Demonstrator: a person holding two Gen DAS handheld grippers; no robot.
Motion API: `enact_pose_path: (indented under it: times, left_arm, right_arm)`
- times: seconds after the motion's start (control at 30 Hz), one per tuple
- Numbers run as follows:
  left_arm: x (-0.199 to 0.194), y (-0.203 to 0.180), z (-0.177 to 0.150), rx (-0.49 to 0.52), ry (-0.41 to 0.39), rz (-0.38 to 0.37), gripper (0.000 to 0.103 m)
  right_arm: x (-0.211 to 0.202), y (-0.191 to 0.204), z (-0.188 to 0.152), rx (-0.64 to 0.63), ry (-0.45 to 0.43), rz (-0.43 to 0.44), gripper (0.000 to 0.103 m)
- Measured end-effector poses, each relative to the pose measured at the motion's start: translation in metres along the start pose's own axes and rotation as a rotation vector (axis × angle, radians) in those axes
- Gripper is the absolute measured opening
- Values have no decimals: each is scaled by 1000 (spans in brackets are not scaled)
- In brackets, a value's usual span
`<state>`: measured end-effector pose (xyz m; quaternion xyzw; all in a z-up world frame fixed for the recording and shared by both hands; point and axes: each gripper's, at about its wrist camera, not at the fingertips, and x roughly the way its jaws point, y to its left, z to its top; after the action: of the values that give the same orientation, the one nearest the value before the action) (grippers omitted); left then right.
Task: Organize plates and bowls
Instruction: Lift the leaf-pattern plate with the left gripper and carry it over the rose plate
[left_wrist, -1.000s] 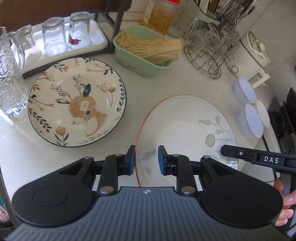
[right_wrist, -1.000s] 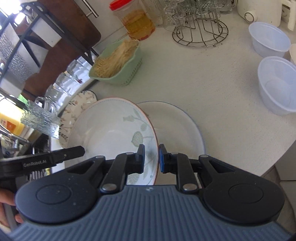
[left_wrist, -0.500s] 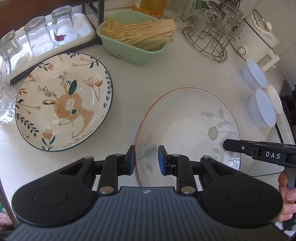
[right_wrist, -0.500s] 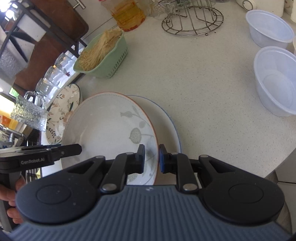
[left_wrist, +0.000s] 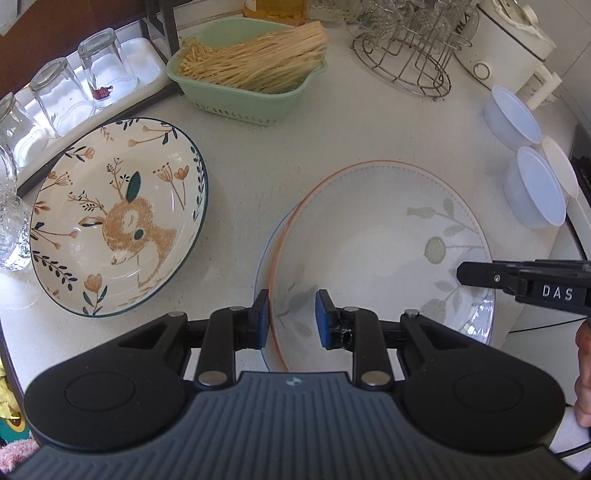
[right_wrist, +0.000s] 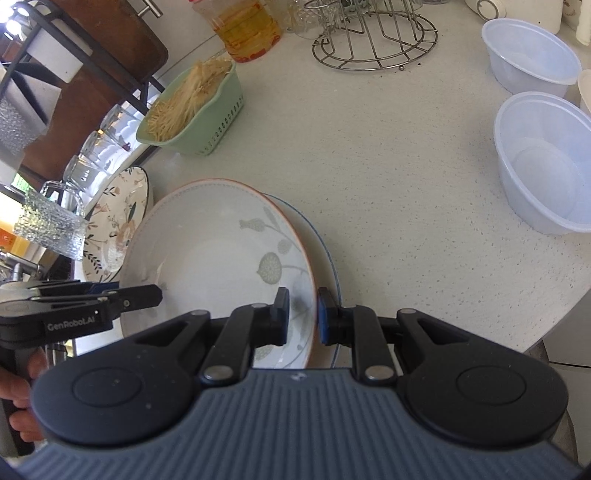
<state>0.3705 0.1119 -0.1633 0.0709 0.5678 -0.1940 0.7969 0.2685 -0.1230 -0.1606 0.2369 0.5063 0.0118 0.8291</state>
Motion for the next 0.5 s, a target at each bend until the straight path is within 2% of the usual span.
enact_pose_path:
  times: [0.23,0.5]
  left_arm:
    - [-1,-3,-3,2,8,8,30]
    - [4,10,-2,-111,36,-64,31]
  right_arm:
    - [0,-1,0,7,8,3,19]
    - [-2,-7,1,34,12,33,19]
